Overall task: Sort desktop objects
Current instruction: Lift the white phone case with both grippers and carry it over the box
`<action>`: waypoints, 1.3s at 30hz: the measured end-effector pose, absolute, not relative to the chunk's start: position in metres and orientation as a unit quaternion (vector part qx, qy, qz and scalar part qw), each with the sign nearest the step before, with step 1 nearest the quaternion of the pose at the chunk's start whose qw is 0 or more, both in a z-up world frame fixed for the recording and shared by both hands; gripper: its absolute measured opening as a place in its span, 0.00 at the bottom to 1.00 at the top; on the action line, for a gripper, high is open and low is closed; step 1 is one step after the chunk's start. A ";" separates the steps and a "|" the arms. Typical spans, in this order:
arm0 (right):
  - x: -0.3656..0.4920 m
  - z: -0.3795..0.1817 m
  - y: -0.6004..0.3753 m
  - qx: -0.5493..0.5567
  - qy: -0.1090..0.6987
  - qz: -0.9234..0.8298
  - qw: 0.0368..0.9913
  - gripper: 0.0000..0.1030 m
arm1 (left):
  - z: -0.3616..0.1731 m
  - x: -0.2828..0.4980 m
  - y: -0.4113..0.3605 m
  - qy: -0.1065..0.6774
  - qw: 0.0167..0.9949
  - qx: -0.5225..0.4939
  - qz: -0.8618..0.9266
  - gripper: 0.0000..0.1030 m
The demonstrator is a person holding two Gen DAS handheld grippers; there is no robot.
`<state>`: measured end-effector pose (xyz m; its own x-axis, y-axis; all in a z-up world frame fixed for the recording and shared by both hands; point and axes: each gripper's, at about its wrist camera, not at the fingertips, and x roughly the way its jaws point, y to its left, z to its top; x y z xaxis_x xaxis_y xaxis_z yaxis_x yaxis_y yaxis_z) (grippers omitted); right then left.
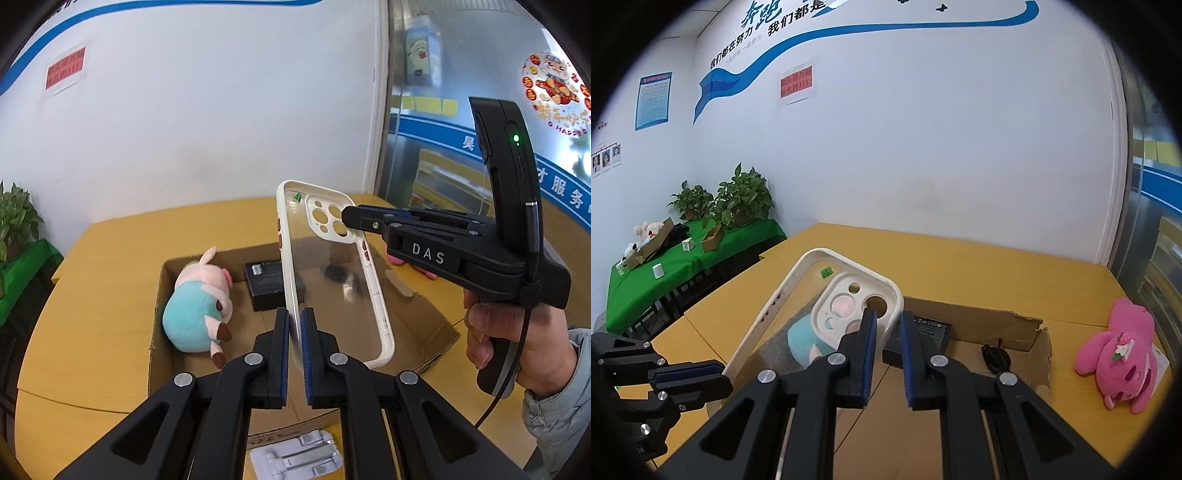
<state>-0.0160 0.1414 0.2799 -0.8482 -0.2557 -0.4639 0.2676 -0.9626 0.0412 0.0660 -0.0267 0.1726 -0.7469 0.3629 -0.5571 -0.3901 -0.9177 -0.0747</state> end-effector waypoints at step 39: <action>-0.129 0.113 0.078 0.539 0.027 -0.828 0.153 0.10 | 0.018 -0.006 -0.056 -0.016 0.135 -0.526 0.839 0.04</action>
<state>-0.1293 0.0781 0.1129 -0.3713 -0.2241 -0.9011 0.2826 -0.9517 0.1203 -0.0064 -0.0563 0.0184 -0.4097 0.2429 -0.8793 -0.2099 -0.9631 -0.1683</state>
